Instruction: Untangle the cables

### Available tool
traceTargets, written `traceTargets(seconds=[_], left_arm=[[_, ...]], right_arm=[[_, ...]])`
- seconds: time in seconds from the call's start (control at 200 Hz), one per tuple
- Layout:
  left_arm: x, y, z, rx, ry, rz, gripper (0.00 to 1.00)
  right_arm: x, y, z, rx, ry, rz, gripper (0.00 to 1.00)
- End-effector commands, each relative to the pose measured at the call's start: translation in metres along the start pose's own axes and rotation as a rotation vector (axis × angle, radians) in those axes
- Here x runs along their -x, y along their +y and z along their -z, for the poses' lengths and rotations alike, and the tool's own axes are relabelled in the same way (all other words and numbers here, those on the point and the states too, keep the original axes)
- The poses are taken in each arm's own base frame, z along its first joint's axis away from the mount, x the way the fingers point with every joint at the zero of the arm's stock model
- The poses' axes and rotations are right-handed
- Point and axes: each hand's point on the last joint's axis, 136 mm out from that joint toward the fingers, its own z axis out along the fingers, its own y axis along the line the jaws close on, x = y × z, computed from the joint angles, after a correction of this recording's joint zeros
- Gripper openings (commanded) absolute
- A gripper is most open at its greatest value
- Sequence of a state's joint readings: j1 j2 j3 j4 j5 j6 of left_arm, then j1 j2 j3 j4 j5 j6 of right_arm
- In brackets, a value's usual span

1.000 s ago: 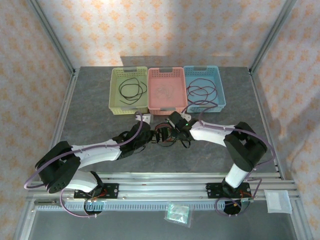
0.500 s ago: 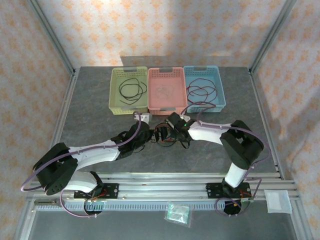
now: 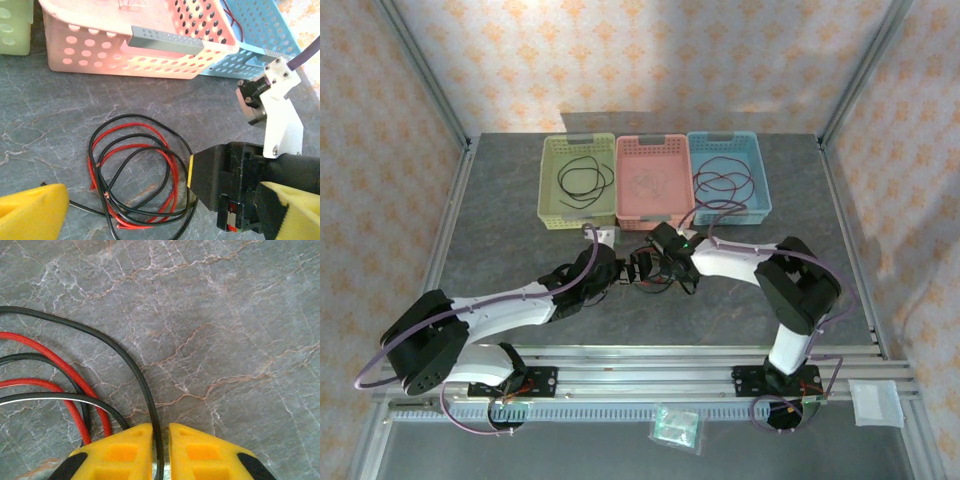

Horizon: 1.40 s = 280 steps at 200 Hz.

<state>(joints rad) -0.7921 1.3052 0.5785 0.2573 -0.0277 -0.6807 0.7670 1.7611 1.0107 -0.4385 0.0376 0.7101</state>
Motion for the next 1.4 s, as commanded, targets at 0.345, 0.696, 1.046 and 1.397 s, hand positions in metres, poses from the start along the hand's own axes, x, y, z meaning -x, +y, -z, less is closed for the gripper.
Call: traceTargets(seconds=[0.345, 0.696, 1.046, 1.397], left_arm=[[0.002, 0.009, 0.003, 0.045, -0.023, -0.026, 0.97], [-0.001, 0.011, 0.000, 0.050, -0.008, -0.029, 0.96], [-0.001, 0.010, -0.003, 0.053, -0.006, -0.034, 0.96], [0.002, 0.007, -0.005, 0.053, -0.009, -0.039, 0.96]], right_arm=[[0.008, -0.031, 0.000, -0.164, -0.083, 0.037, 0.13], [-0.003, -0.022, -0.011, -0.114, -0.035, 0.049, 0.25], [-0.013, -0.033, -0.020, -0.140, -0.013, 0.033, 0.15], [0.003, -0.033, -0.002, -0.105, -0.102, 0.001, 0.07]])
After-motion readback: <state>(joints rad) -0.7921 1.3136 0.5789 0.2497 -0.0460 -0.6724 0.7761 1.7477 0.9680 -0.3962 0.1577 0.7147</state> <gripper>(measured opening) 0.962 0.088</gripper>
